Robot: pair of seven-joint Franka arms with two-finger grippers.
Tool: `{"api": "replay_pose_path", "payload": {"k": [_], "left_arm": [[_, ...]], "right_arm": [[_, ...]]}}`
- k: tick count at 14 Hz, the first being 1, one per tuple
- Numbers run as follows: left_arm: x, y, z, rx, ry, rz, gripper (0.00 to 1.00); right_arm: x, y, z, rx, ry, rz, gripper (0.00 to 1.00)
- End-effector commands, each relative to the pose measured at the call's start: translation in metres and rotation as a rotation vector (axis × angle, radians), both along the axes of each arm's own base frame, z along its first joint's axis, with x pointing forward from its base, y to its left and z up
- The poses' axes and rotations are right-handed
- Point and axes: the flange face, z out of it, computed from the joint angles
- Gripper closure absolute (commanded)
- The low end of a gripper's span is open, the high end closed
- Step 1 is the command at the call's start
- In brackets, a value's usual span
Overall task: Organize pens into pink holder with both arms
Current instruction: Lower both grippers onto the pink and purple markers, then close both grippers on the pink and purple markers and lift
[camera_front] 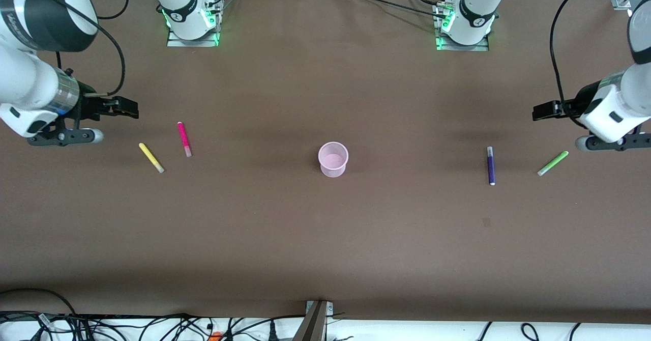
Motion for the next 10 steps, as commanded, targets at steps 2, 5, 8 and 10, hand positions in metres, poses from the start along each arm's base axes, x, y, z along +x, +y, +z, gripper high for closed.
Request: {"api": "replay_pose_path", "payload": {"k": [2, 5, 8, 10], "left_arm": [[0.042, 0.024, -0.078, -0.049, 0.032, -0.081, 0.0], [0.056, 0.027, -0.132, -0.085, -0.019, -0.209, 0.0], [0.053, 0.025, -0.169, -0.091, -0.062, -0.25, 0.0], [0.053, 0.026, -0.198, -0.09, -0.079, -0.26, 0.0]], "right_arm": [[-0.018, 0.001, -0.07, 0.027, 0.019, 0.087, 0.0], [-0.035, 0.001, -0.123, 0.029, 0.017, 0.112, 0.01], [-0.057, 0.002, -0.175, 0.047, -0.022, 0.195, 0.01], [-0.064, 0.001, -0.205, 0.052, -0.049, 0.233, 0.01]]}}
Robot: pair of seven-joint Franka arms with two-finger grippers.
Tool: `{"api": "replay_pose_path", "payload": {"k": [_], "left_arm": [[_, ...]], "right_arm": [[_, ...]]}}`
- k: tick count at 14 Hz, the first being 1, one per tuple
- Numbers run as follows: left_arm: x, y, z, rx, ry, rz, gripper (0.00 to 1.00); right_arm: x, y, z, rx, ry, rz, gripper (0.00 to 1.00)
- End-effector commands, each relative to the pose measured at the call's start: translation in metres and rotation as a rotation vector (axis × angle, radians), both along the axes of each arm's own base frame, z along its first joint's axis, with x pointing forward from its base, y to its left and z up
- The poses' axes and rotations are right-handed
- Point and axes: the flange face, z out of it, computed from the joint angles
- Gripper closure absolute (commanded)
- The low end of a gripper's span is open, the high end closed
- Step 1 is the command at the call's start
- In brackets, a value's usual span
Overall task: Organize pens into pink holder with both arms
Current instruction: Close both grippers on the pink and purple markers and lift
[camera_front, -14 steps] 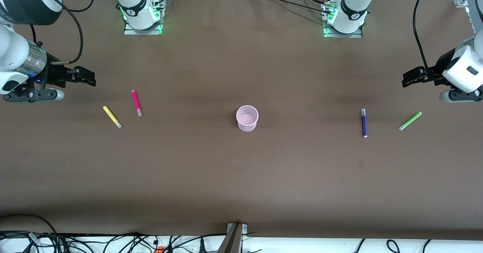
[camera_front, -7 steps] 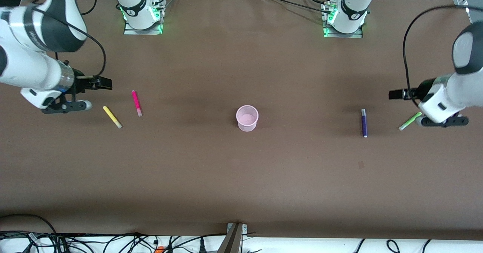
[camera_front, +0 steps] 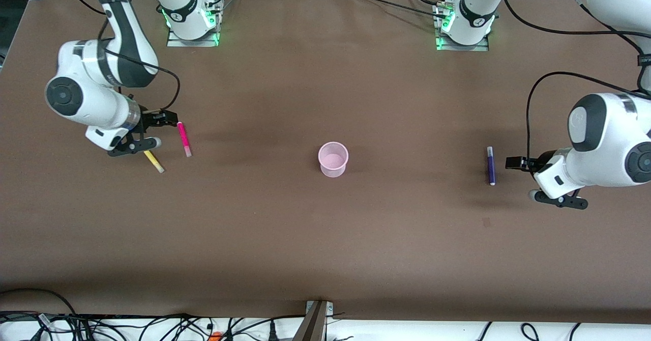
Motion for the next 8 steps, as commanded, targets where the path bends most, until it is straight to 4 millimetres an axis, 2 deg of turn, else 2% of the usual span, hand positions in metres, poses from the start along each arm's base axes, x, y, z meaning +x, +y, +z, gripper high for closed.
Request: {"api": "replay_pose_path", "payload": {"k": [1, 5, 7, 8], "left_arm": [[-0.007, 0.0, -0.028, -0.005, -0.029, -0.047, 0.0], [-0.027, -0.002, -0.094, -0.002, -0.075, -0.034, 0.0], [-0.032, -0.003, -0.114, -0.001, -0.106, -0.026, 0.0], [-0.032, -0.001, -0.121, 0.0, -0.1, -0.011, 0.04]], "right_arm": [[-0.015, 0.0, -0.035, 0.017, -0.017, 0.072, 0.02], [-0.032, -0.001, -0.07, 0.017, -0.005, 0.094, 0.09], [-0.043, -0.002, -0.084, 0.019, 0.009, 0.107, 0.12], [-0.046, -0.002, -0.087, 0.019, 0.002, 0.109, 0.13]]}}
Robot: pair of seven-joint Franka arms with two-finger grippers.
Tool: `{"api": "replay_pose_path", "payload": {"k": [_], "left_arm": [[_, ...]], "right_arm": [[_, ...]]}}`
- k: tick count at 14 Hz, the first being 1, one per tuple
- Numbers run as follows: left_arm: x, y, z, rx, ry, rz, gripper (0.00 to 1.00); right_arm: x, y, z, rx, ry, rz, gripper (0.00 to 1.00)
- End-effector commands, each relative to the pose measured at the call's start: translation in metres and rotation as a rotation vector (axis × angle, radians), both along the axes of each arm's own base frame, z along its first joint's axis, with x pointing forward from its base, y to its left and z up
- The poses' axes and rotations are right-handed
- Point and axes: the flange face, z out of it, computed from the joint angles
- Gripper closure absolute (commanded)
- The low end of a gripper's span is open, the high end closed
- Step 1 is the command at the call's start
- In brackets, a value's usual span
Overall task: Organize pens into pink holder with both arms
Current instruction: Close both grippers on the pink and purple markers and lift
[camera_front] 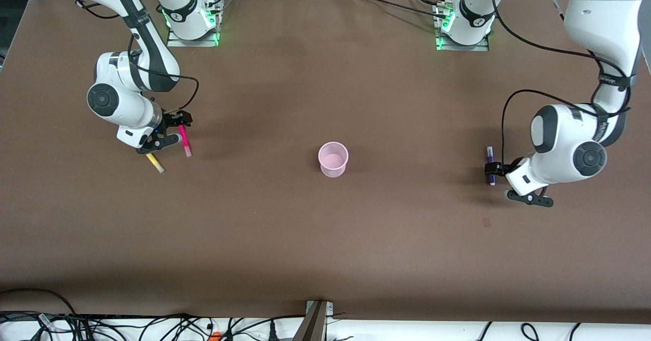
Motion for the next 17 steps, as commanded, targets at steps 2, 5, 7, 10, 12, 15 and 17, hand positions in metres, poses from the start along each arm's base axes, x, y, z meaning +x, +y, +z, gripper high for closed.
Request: {"api": "replay_pose_path", "payload": {"k": [2, 5, 7, 10, 12, 15, 17], "left_arm": [[-0.005, 0.004, -0.016, 0.004, -0.006, 0.018, 0.15], [-0.002, 0.006, -0.031, 0.004, -0.032, 0.028, 0.2], [-0.002, 0.006, -0.031, 0.004, -0.034, 0.03, 0.24], [-0.006, 0.006, -0.035, 0.005, -0.014, 0.031, 0.61], [-0.007, 0.005, -0.042, 0.004, -0.003, 0.031, 0.7], [-0.006, 0.006, -0.038, 0.004, -0.006, 0.025, 1.0], [-0.003, 0.006, -0.032, 0.003, -0.017, 0.016, 1.0]], "right_arm": [[-0.01, 0.0, -0.017, 0.006, -0.028, 0.024, 0.17], [-0.008, -0.001, -0.031, 0.012, -0.056, 0.05, 0.28], [-0.01, -0.002, -0.035, 0.019, -0.071, 0.083, 0.38], [-0.011, -0.002, -0.038, 0.019, -0.066, 0.085, 0.59], [-0.011, -0.002, -0.038, 0.019, -0.068, 0.085, 0.8], [-0.01, -0.003, -0.035, 0.019, -0.071, 0.084, 1.0], [-0.006, -0.003, -0.024, 0.022, -0.087, 0.1, 1.0]]}}
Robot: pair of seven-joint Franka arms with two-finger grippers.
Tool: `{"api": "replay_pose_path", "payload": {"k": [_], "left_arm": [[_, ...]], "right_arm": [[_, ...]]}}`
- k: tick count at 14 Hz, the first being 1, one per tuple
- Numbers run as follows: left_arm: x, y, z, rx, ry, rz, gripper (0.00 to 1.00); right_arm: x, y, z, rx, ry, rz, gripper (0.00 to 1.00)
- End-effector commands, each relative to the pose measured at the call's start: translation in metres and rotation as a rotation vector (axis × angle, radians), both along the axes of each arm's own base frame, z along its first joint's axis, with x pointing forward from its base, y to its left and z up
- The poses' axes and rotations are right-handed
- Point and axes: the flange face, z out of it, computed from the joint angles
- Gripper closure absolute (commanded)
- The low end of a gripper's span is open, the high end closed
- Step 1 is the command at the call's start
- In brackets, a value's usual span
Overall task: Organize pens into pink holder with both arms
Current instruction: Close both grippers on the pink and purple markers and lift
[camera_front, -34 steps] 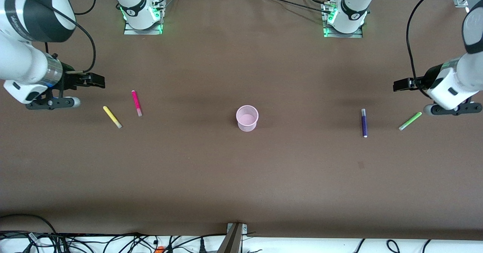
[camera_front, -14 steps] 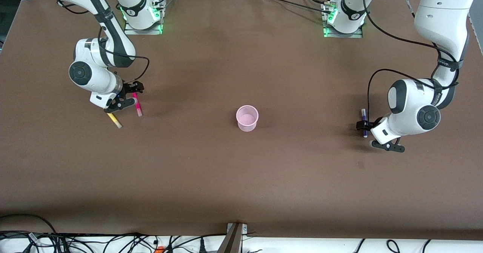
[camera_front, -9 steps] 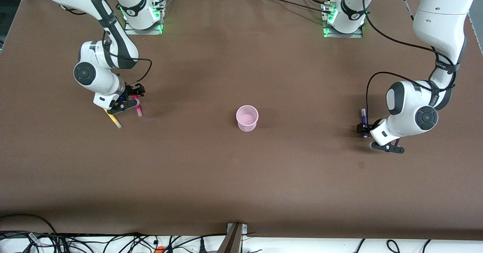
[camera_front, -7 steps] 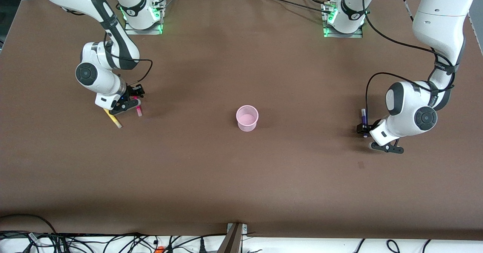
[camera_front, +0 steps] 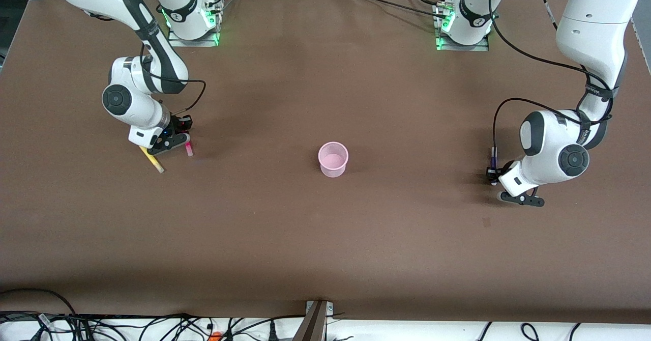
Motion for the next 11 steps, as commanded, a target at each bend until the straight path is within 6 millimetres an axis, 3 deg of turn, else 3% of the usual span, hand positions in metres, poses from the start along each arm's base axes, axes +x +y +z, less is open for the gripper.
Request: {"api": "replay_pose_path", "payload": {"k": [1, 5, 7, 11], "left_arm": [[0.003, -0.002, 0.008, 0.0, -0.005, -0.015, 1.0], [0.008, -0.003, 0.029, 0.0, 0.001, -0.021, 1.0], [0.012, -0.004, 0.047, -0.003, 0.021, -0.027, 1.0], [0.027, -0.008, 0.09, -0.028, 0.071, -0.053, 1.0]], "right_arm": [[0.005, 0.0, 0.024, 0.012, -0.045, 0.054, 1.0], [0.023, 0.012, 0.069, 0.029, -0.13, 0.17, 1.0], [0.035, 0.041, 0.095, 0.038, -0.12, 0.221, 1.0], [0.081, 0.094, 0.179, -0.044, -0.04, 0.29, 1.0]]}}
